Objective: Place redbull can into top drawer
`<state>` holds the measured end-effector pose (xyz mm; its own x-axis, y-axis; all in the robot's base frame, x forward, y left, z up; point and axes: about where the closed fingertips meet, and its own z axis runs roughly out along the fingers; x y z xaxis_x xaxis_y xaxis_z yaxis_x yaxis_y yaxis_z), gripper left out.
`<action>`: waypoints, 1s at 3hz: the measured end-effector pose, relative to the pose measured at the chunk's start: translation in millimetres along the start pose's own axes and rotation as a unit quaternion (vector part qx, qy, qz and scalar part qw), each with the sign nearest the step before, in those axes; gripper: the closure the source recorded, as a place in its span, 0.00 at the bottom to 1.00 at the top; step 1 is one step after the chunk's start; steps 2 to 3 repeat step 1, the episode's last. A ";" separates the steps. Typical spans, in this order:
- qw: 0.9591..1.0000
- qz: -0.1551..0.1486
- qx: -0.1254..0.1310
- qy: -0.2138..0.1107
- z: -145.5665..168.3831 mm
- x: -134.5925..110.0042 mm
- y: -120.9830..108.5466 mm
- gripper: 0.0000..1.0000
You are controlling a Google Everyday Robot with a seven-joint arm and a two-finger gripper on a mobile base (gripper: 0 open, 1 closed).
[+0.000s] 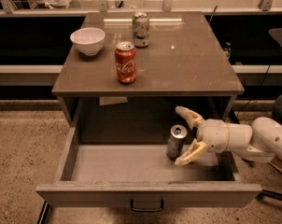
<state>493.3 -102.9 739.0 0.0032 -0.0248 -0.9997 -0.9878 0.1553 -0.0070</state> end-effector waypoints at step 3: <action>0.999 0.012 0.034 0.014 -36.0 -6.0 8.4 0.00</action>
Offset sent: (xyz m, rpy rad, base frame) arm 0.0000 0.0000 0.0000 0.0000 0.0000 0.0000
